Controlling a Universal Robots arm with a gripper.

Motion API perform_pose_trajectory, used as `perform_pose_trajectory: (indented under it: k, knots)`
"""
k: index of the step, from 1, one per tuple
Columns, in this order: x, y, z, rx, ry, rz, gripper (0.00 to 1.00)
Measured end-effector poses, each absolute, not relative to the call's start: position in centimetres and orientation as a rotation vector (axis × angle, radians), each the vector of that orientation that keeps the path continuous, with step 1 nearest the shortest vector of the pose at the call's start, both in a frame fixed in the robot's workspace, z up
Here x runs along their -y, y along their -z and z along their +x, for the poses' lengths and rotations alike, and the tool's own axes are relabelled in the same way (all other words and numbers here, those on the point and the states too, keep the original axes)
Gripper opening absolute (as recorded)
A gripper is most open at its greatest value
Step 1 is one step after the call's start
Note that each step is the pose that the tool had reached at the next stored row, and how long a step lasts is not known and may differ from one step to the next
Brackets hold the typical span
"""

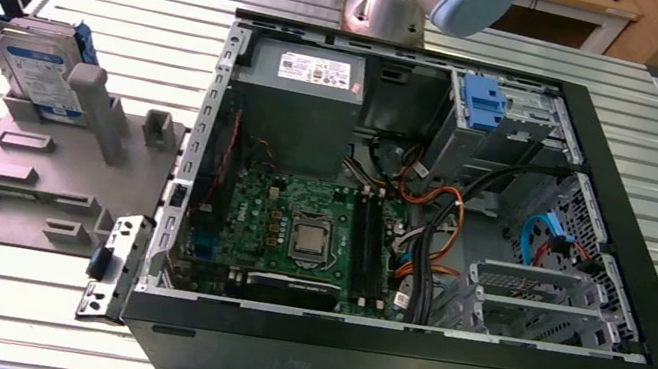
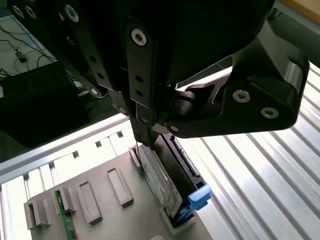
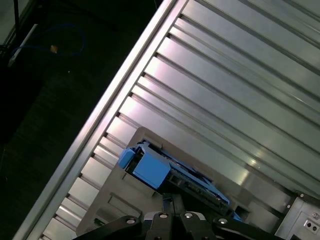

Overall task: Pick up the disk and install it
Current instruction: 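Pick up the disk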

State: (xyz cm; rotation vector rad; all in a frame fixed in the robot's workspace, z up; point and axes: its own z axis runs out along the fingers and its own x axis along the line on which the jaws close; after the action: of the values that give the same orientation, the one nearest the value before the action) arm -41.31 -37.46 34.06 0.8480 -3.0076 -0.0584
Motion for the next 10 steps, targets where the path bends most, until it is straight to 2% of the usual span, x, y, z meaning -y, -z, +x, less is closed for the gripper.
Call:
perform_pose_trajectory:
  k: [10]
  knots:
    - [37.46, -34.05, -41.31, 2.930, 0.056, 1.078, 0.11]
